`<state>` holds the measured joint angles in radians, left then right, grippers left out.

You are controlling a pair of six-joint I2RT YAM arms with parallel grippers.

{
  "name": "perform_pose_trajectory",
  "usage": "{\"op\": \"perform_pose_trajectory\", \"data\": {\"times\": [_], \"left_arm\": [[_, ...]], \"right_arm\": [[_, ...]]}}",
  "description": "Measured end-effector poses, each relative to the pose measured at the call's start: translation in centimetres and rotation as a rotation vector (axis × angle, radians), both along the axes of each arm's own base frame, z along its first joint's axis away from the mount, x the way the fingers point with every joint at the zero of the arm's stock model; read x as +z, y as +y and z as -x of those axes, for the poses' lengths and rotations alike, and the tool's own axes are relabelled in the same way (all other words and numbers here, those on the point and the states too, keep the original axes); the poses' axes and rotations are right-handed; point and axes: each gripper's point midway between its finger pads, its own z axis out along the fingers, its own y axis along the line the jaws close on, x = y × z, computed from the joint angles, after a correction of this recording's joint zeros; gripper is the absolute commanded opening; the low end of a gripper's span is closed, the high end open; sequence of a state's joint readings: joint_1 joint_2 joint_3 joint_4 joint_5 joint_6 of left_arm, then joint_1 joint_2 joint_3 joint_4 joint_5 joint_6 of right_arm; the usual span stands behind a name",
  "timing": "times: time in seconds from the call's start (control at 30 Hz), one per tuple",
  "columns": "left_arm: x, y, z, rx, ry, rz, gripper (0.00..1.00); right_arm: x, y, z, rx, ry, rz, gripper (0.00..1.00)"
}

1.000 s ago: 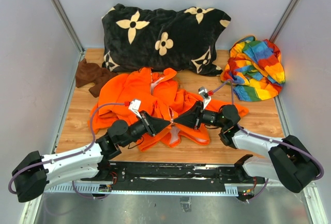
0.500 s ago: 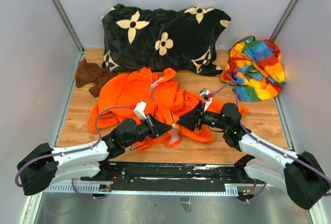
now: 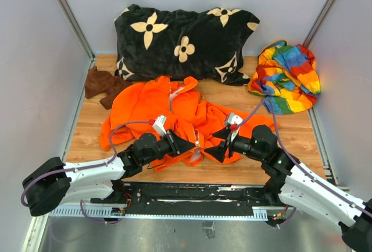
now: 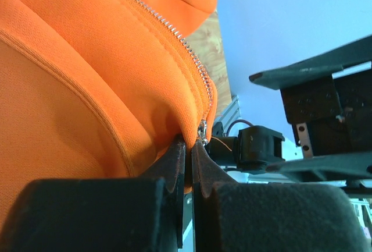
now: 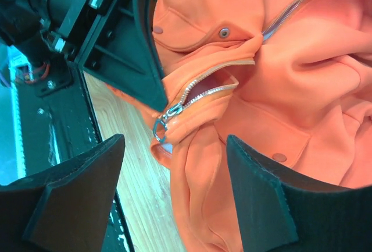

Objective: Zip up the jacket

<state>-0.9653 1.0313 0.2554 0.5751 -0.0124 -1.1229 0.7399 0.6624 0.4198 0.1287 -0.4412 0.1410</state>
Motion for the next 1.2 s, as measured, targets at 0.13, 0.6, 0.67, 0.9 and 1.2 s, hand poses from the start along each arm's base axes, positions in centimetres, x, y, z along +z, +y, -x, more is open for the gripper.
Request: {"op": "perform_pose_trajectory", "data": {"times": [0.13,0.6,0.67,0.9,1.2], "left_arm": [[0.0,0.0,0.0,0.001,0.004,0.003,0.0],[0.1,-0.1,0.1,-0.006,0.01,0.007,0.0],[0.1,-0.1,0.2,-0.007,0.01,0.007,0.0],[0.0,-0.1,0.2,-0.01,0.012,0.007,0.0],[-0.1,-0.2,0.2,-0.013,0.015,0.004,0.0]], "right_arm": [[-0.8,0.9,1.6,0.042,-0.102,0.077,0.72],[-5.0,2.1,2.1,0.09,-0.702,0.511,0.78],[-5.0,2.0,1.6,0.066,-0.778,0.547,0.78],[-4.4,2.6,1.0,0.034,-0.956,0.609,0.76],[-3.9,3.4,0.3,0.004,-1.014,0.619,0.73]]}}
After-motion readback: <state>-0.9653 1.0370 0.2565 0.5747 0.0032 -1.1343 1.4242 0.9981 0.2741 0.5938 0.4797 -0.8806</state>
